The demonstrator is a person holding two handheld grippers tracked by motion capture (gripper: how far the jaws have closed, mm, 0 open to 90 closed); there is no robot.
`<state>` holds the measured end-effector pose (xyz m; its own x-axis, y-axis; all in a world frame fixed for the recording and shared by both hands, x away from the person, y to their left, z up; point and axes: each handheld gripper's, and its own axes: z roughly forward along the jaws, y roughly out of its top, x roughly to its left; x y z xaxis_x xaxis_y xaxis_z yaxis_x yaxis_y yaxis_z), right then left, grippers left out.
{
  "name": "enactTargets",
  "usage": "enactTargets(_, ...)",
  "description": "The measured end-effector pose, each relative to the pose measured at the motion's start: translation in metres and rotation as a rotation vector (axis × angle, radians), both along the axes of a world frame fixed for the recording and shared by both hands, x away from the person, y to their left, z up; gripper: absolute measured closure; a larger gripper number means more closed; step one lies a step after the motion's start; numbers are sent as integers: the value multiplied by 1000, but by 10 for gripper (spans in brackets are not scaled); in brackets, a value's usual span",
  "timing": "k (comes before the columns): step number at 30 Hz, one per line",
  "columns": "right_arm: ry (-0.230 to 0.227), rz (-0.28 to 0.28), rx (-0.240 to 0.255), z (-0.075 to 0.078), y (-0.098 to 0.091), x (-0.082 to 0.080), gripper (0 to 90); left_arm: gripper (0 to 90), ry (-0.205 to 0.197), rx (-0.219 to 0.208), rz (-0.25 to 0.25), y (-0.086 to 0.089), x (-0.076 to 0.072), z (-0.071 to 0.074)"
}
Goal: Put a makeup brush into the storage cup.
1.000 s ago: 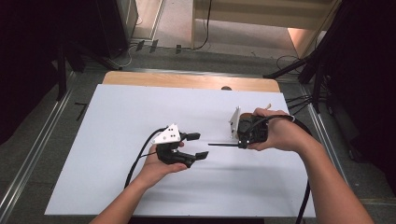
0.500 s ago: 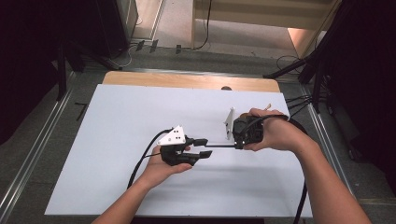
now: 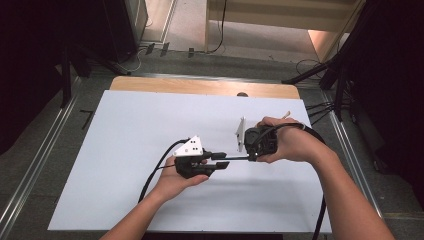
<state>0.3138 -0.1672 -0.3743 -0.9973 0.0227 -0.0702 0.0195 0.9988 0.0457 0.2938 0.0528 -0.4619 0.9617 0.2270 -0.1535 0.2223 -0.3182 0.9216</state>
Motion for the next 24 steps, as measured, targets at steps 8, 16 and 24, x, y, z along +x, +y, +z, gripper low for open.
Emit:
enactTargets(8, 3, 15, -1, 0, 3, 0, 852, 719, 2, -11, -3, 0, 0, 0)
enactTargets(16, 4, 18, -1, 0, 4, -1, 852, 768, 16, -5, 0, 1, 1, 0)
enactTargets(24, 8, 21, -9, -2, 4, -2, 846, 845, 25, -4, -44, 1, -1, 0)
